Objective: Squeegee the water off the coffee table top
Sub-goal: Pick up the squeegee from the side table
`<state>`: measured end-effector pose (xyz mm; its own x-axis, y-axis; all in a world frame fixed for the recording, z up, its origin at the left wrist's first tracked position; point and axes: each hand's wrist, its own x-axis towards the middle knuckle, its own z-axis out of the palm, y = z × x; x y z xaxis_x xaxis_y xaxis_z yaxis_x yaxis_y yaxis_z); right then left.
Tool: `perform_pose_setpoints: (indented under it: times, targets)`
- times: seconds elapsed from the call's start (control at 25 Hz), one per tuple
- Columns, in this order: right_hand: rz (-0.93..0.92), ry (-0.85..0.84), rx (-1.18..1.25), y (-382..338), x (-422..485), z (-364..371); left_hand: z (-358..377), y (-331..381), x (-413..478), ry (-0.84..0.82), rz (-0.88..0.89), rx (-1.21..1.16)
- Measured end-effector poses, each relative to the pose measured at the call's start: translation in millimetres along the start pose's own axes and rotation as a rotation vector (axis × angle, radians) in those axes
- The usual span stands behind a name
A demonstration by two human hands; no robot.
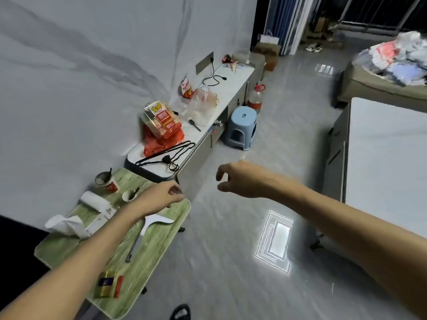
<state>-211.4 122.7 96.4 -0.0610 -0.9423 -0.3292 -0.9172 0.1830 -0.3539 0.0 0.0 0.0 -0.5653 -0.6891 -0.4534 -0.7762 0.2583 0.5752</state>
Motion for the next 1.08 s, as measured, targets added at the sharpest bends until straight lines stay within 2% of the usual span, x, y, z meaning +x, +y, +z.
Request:
perform_pose_setpoints:
  times: [0.08,0.24,0.44,0.6,0.72,0.84,0.96,1.08]
  targets:
    - [-0.002,-0.018,0.024,-11,52,28,12,-52,37,0.052,-0.089,-0.131]
    - [0.039,-0.096,0.097,-28,149,101,55,-174,121,0.092,-0.318,-0.211]
    - [0.078,-0.150,0.164,-34,256,197,119,-323,211,-0.041,-0.491,-0.005]
    - [0.088,-0.185,0.216,-24,297,244,154,-389,256,-0.104,-0.542,0.106]
    - [0.119,-0.223,0.228,-12,304,259,166,-409,267,-0.097,-0.559,0.175]
    - [0.155,-0.252,0.262,2,297,255,162,-405,269,-0.189,-0.522,0.130]
    - [0.202,-0.242,0.274,19,276,239,147,-364,263,-0.245,-0.483,-0.121]
    - [0.272,-0.238,0.294,32,238,207,109,-273,243,-0.281,-0.408,-0.419]
